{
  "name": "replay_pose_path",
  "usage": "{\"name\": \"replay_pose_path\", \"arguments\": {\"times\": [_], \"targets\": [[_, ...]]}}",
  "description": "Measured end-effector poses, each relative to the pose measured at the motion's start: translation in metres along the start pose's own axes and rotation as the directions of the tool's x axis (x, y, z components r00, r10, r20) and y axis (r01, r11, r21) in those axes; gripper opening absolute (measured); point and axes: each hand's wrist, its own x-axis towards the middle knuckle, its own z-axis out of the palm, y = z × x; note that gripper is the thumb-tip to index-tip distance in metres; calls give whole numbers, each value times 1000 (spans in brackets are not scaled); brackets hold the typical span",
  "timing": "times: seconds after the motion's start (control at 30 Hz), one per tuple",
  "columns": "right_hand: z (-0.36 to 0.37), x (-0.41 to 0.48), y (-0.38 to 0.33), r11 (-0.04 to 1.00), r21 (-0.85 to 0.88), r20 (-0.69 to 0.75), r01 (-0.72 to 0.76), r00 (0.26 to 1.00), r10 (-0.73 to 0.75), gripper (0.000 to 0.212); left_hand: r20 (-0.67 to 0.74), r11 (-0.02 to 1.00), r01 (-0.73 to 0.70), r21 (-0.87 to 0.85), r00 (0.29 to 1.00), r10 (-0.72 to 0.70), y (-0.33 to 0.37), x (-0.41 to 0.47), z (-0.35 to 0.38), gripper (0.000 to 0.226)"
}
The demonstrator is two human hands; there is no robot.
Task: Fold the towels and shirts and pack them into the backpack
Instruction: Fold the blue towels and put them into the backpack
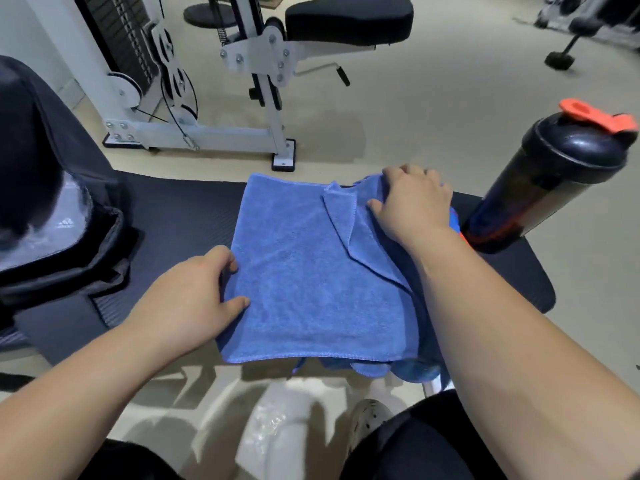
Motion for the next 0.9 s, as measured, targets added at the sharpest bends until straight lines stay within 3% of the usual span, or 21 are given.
{"name": "replay_pose_path", "arguments": {"times": [0.07, 0.13, 0.2, 0.27, 0.37, 0.53, 0.63, 0.7, 0.8, 0.9], "targets": [[-5, -9, -20, 995, 72, -58, 63, 997, -59, 45, -1, 999, 7, 37, 1000, -7, -3, 0, 0, 39], [-9, -22, -53, 964, 132, -46, 232, 973, -228, 43, 21, 999, 13, 34, 1000, -13, -6, -2, -2, 41], [-7, -40, -90, 896, 206, 41, 395, 911, -411, 43, 41, 1000, 4, 22, 999, -5, -6, -5, -1, 42], [2, -52, -122, 857, 270, 177, 438, 853, -492, 45, 41, 999, -28, 45, 999, 26, -5, -7, 0, 40], [17, -51, -153, 881, 241, 295, 408, 834, -467, 54, 45, 995, -76, 58, 996, 74, -6, -7, 4, 33], [24, -40, -183, 927, 87, 311, 365, 874, -373, 60, 50, 982, -106, -154, 992, 115, -15, -6, 10, 21], [22, -38, -195, 932, 117, 254, 343, 897, -362, 55, 64, 973, -77, -217, 994, 92, -22, -4, 6, 19], [21, -38, -205, 924, 195, 217, 329, 904, -368, 54, 50, 982, -81, -173, 995, 91, -30, -2, -4, 19], [20, -37, -230, 896, 255, 183, 363, 892, -413, 59, 5, 997, -64, 30, 998, 64, -55, 2, -29, 14], [20, -39, -255, 857, 329, 207, 397, 855, -475, 65, 17, 981, 50, 190, 998, -54, -79, 1, -48, 16]]}}
